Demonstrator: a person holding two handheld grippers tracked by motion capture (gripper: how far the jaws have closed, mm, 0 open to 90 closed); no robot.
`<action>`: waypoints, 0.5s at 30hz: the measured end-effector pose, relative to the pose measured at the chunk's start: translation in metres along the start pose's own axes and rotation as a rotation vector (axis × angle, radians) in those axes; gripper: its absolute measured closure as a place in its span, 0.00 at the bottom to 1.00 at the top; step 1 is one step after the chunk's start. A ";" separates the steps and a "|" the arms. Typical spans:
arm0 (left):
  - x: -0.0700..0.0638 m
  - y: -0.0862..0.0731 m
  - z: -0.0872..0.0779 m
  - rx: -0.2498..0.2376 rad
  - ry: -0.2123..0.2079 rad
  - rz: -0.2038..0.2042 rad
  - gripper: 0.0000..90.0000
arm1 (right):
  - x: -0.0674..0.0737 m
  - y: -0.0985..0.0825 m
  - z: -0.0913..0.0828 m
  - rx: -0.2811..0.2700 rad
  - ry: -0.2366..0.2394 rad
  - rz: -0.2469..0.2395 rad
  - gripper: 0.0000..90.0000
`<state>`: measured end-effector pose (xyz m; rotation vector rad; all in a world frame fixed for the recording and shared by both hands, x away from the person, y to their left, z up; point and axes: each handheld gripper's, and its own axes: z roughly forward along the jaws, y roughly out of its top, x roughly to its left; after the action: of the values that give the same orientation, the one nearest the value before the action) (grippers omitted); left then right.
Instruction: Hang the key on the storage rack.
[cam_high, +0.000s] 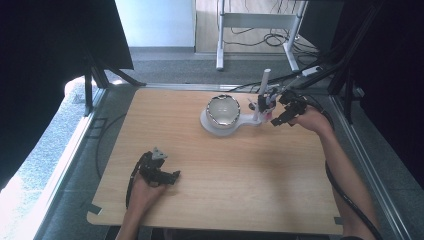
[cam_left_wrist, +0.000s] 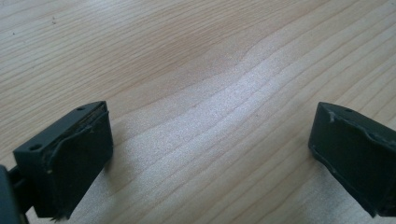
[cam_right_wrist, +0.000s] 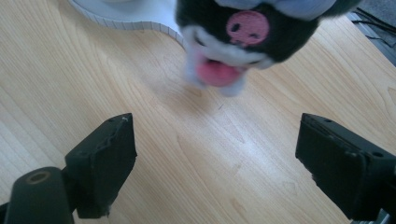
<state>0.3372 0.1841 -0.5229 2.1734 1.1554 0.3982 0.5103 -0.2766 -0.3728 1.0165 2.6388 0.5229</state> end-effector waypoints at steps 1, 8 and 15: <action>0.000 0.000 0.000 0.000 0.000 0.000 0.00 | 0.002 -0.001 -0.001 0.000 -0.002 -0.009 0.11; 0.000 0.000 0.000 0.001 0.000 0.001 0.00 | 0.012 -0.006 -0.005 -0.002 0.000 -0.037 0.05; 0.000 0.000 0.000 0.001 0.000 0.001 0.00 | 0.022 -0.013 -0.011 0.001 -0.002 -0.061 0.04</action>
<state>0.3372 0.1841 -0.5229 2.1744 1.1553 0.3983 0.4829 -0.2735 -0.3708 0.9336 2.6592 0.5073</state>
